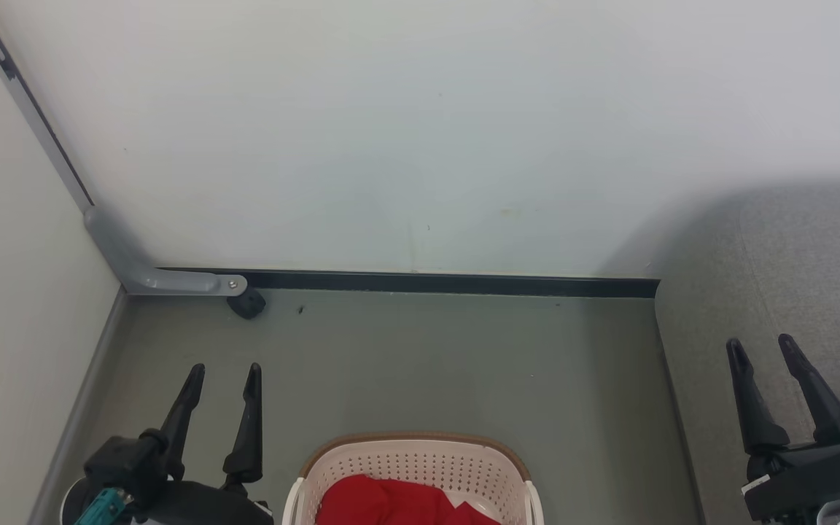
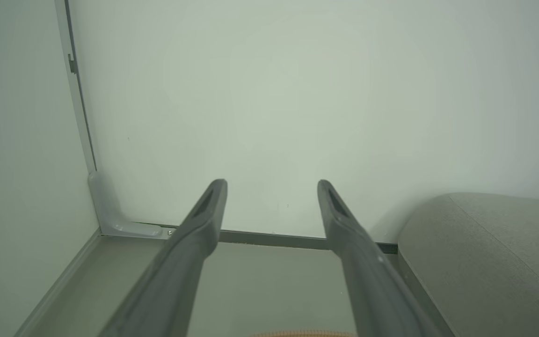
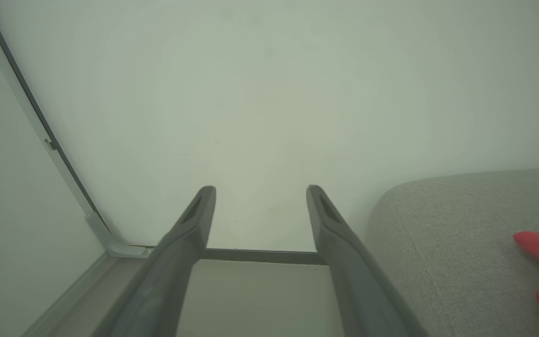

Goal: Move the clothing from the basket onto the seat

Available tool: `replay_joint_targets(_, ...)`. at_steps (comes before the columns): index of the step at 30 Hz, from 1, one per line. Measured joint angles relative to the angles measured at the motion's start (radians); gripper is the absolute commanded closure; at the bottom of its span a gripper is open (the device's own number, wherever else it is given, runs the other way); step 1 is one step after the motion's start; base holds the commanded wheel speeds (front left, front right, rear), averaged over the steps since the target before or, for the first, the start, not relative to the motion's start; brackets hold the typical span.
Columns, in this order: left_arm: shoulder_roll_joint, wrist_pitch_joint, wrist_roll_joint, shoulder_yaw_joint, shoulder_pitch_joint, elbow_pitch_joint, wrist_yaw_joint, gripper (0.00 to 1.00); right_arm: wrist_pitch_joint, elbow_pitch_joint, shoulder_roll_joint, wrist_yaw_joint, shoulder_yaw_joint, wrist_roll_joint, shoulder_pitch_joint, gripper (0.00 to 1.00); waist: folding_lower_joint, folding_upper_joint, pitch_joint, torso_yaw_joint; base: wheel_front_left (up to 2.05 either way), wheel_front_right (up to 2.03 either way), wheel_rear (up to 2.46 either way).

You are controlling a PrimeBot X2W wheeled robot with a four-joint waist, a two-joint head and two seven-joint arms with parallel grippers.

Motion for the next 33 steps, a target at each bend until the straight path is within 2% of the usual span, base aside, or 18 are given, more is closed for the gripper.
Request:
replay_joint_targets(16, -0.009, -0.001, 0.011, -0.016, 0.0, -0.021, 0.003, 0.0, 0.0, -0.01, 0.009, 0.034, -0.034, -0.028, -0.006, 0.0, 0.0001, 0.0, 0.033, -0.012, 0.0, 0.0, 0.0)
replay_joint_targets(25, -0.021, 0.009, 0.013, -0.047, -0.026, -0.028, -0.012, 0.0, 0.0, -0.022, 0.007, 0.06, -0.053, -0.043, -0.069, 0.0, 0.0001, 0.0, 0.093, -0.03, 0.0, 0.0, 0.0)
replay_joint_targets(33, -0.042, 0.028, 0.018, -0.066, -0.095, -0.005, -0.029, 0.0, 0.0, -0.033, 0.007, 0.07, -0.067, -0.06, -0.122, 0.0, 0.0002, 0.0001, 0.164, -0.048, 0.0, 0.0, 0.0)
